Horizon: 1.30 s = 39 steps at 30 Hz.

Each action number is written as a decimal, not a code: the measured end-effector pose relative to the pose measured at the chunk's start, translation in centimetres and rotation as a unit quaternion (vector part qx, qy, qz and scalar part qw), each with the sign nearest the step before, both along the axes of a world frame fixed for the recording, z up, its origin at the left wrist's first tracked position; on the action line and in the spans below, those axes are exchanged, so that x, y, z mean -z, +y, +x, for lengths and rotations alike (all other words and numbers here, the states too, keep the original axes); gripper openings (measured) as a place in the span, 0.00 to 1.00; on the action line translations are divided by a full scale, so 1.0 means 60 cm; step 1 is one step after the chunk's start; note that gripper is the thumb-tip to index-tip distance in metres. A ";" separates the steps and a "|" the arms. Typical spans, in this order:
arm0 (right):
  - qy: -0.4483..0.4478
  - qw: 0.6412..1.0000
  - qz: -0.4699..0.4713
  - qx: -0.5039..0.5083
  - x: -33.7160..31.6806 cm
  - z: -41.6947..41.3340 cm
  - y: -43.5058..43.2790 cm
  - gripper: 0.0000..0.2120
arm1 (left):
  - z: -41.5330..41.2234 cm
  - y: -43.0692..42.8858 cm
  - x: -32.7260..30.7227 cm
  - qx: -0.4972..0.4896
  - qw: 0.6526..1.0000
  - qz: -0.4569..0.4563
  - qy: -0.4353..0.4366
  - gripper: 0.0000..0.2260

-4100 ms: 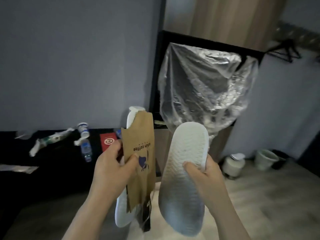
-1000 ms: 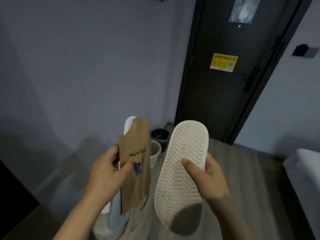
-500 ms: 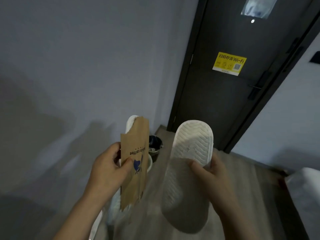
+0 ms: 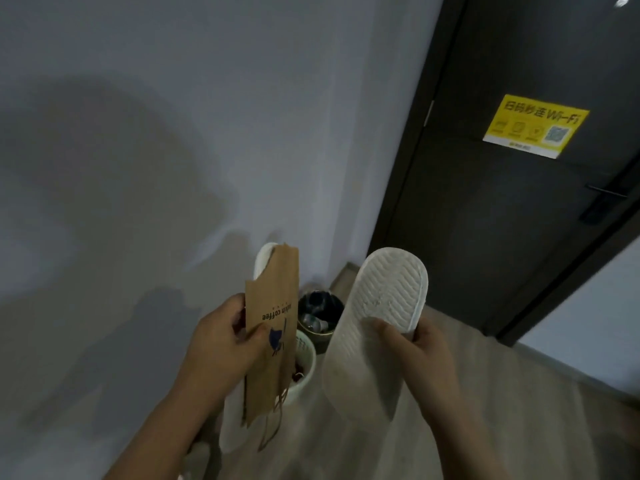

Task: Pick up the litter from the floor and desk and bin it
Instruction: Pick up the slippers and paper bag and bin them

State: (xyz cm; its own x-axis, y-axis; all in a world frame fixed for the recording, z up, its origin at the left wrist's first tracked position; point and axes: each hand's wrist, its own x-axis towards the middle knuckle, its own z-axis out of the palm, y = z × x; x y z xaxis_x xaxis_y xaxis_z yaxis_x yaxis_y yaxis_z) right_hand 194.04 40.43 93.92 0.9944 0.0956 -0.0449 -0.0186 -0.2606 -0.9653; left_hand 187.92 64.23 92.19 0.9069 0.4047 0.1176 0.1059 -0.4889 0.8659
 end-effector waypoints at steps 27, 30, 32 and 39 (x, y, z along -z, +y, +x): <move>0.218 0.965 -0.147 -0.018 0.411 0.527 0.196 0.14 | 0.487 0.192 0.458 -0.015 0.964 -0.022 0.264 0.15; 0.256 0.954 -0.153 -0.019 0.481 0.551 0.204 0.16 | 0.519 0.197 0.548 -0.060 0.942 -0.035 0.327 0.15; 0.276 0.947 -0.163 -0.025 0.527 0.567 0.210 0.18 | 0.532 0.198 0.610 -0.090 0.929 -0.037 0.356 0.18; 0.290 0.936 -0.190 -0.059 0.658 0.592 0.210 0.11 | 0.557 0.204 0.783 -0.135 0.900 -0.045 0.411 0.15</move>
State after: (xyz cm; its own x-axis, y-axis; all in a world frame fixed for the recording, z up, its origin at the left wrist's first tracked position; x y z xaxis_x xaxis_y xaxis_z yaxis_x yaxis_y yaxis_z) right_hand 229.58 53.04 54.42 0.7762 0.0708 -0.6265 -0.4601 -0.6157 -0.6397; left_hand 221.33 76.44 45.18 0.5398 0.5974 -0.5931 0.8335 -0.2808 0.4758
